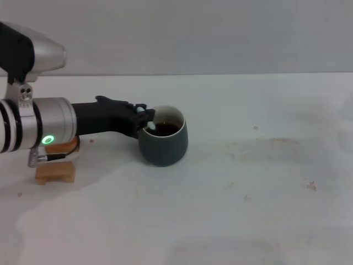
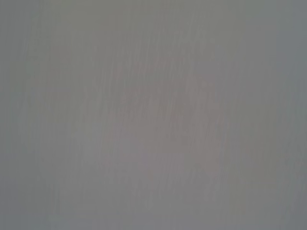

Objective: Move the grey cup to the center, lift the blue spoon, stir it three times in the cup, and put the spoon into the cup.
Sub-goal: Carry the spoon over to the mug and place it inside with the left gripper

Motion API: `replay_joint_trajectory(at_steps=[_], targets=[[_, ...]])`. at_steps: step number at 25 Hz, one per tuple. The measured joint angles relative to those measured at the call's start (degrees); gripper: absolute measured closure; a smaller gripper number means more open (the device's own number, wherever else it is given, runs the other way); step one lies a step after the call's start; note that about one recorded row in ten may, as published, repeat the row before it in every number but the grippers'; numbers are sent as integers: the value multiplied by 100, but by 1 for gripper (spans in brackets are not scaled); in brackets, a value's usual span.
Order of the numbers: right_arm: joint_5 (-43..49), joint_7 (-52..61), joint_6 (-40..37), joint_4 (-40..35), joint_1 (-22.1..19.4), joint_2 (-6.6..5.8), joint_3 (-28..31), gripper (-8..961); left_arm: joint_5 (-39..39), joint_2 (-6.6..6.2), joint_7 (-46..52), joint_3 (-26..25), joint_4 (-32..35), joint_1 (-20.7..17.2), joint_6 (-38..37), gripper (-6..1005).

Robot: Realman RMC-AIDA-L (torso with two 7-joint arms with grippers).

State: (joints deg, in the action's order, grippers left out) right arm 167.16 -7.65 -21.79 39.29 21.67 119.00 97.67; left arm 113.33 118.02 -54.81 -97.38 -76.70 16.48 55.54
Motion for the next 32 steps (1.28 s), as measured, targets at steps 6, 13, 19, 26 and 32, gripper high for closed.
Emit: replay_joint_trajectory(at_steps=[6,13,19,26,32], targets=[[0,0,6,-1,-6,0,-14,887,-134,9,-73,158,13,132,-124,817],[-3,0,9,16,-57,2,-55,886,-226,13,-229,264,157,250,-680,817],[-29,0,9,64,-116,11,-106,886,-209,-2,-308,255,380,312,-894,817],[-34,0,9,91,-138,18,-157,887,-89,-34,-318,46,471,174,-743,817],[-35,0,8,96,-137,18,-162,886,-60,-27,-298,-204,113,-145,-257,817]])
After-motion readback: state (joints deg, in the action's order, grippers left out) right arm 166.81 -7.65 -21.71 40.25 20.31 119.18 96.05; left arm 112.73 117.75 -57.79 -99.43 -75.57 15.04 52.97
